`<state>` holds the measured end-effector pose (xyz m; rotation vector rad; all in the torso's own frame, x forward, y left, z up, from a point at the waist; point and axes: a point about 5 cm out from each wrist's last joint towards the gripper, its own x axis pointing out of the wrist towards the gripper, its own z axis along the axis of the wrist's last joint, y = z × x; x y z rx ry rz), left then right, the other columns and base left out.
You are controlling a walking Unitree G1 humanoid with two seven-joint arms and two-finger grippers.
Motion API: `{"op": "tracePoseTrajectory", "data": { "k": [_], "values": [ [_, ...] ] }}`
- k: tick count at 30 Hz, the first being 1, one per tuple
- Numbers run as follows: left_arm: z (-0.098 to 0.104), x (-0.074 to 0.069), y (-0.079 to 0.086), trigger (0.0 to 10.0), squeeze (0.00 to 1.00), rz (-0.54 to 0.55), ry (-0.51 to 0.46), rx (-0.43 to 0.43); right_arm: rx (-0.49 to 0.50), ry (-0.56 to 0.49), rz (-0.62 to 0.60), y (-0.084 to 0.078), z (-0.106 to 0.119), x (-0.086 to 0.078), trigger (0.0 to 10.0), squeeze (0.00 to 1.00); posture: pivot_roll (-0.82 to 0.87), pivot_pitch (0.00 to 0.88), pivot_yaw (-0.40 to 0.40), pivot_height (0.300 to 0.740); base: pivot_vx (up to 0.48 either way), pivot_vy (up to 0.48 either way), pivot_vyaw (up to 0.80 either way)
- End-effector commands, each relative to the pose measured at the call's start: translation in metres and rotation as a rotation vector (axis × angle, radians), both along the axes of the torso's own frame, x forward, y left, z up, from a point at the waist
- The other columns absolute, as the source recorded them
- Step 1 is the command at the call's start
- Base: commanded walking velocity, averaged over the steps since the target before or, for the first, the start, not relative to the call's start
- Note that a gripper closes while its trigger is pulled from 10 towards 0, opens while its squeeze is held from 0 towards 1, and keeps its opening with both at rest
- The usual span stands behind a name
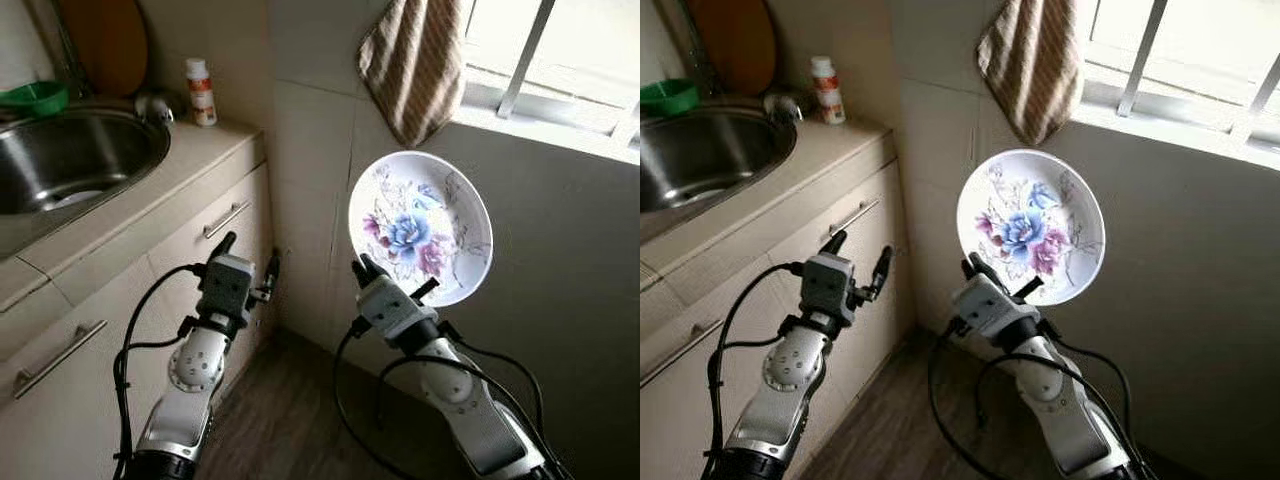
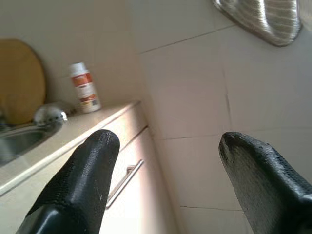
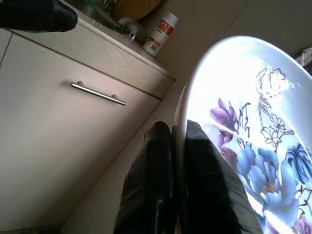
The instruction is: Kitchen organization
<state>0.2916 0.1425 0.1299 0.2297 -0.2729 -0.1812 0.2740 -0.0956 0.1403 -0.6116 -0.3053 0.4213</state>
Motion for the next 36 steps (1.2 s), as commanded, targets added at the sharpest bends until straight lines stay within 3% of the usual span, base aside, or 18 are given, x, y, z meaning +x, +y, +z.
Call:
{"op": "tracePoseTrajectory", "data": {
  "k": [1,12,20,21,22,23,31,36],
  "values": [
    [0.004,0.000,-0.008,10.0,0.00,-0.018,-0.024,-0.013,0.003,-0.038,-0.011,-0.005,0.007,0.001,0.0,0.00,0.04,0.000,-0.003,0.740,0.000,0.000,0.80],
    [0.009,0.002,-0.006,10.0,0.00,0.008,-0.045,-0.025,0.023,-0.050,-0.036,-0.007,0.009,0.003,0.0,0.00,0.04,0.000,-0.004,0.740,0.000,0.000,0.80],
    [0.013,0.003,-0.006,10.0,0.00,0.009,-0.062,-0.036,0.057,-0.067,-0.079,-0.011,0.014,0.008,0.0,0.00,0.04,0.000,-0.005,0.740,0.292,0.000,0.46],
    [0.013,0.003,-0.006,10.0,0.00,0.008,-0.062,-0.037,0.080,-0.057,-0.100,-0.013,0.015,0.010,3.6,0.00,0.04,0.000,-0.005,0.740,0.307,0.000,0.00],
    [0.013,0.003,-0.007,10.0,0.00,0.008,-0.063,-0.037,0.096,-0.050,-0.115,-0.014,0.015,0.011,3.6,0.00,0.04,0.000,-0.005,0.740,0.307,0.000,0.00],
    [0.013,0.003,-0.007,10.0,0.00,0.007,-0.064,-0.038,0.104,-0.062,-0.125,-0.015,0.016,0.011,10.0,0.00,0.04,0.000,-0.005,0.740,0.307,0.000,0.00],
    [0.014,0.003,-0.007,10.0,0.00,0.005,-0.069,-0.044,0.098,-0.063,-0.153,-0.017,0.018,0.015,10.0,0.00,0.04,0.000,-0.005,0.740,0.307,0.000,0.00],
    [0.016,0.004,-0.008,10.0,0.00,0.003,-0.074,-0.047,0.036,-0.055,-0.103,-0.010,0.014,0.012,10.0,0.00,0.04,0.000,-0.005,0.740,0.308,0.000,0.58]
  ]
}}
